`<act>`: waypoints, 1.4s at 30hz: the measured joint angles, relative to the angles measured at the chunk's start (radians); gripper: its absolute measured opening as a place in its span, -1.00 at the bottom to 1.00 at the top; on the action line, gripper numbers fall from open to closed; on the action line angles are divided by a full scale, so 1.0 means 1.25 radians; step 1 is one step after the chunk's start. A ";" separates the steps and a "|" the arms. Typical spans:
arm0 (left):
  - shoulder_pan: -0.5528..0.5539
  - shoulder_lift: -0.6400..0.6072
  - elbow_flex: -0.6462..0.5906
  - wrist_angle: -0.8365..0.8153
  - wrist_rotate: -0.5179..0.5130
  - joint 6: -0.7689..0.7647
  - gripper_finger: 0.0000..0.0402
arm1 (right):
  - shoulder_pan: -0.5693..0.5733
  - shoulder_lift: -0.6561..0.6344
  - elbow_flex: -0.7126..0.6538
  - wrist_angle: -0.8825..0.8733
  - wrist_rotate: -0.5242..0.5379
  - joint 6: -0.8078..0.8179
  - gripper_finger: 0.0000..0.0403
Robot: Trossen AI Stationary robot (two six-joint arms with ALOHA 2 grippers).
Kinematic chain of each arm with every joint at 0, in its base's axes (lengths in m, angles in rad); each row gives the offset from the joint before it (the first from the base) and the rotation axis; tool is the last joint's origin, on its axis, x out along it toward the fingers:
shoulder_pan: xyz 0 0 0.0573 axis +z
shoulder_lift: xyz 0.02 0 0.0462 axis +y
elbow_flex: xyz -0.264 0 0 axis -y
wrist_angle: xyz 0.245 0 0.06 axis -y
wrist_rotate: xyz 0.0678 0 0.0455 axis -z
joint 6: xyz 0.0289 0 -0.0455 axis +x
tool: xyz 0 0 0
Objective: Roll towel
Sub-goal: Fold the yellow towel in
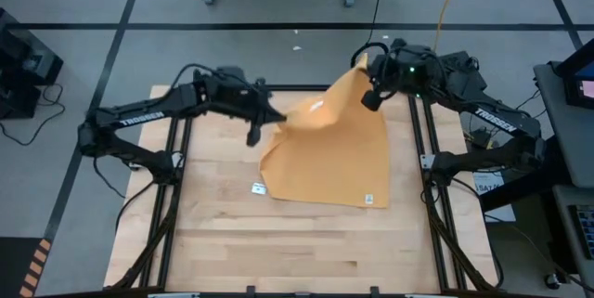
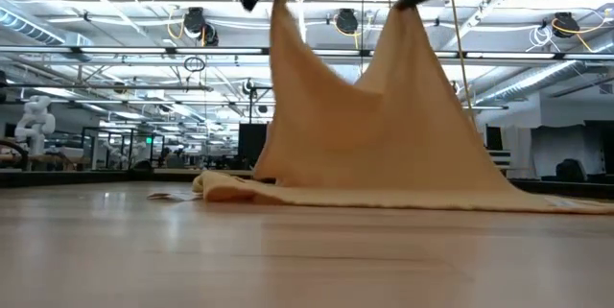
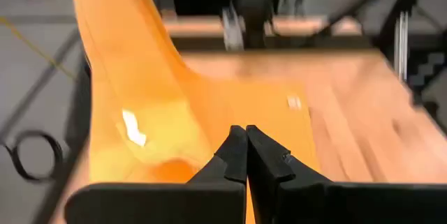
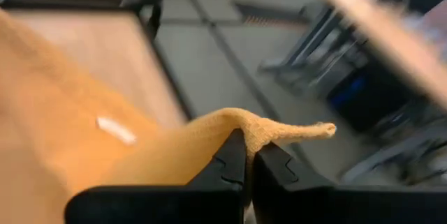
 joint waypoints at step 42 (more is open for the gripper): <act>-0.049 0.099 -0.239 0.170 -0.692 -0.059 0.07 | 0.067 -0.030 -0.255 0.056 0.120 0.146 -1.00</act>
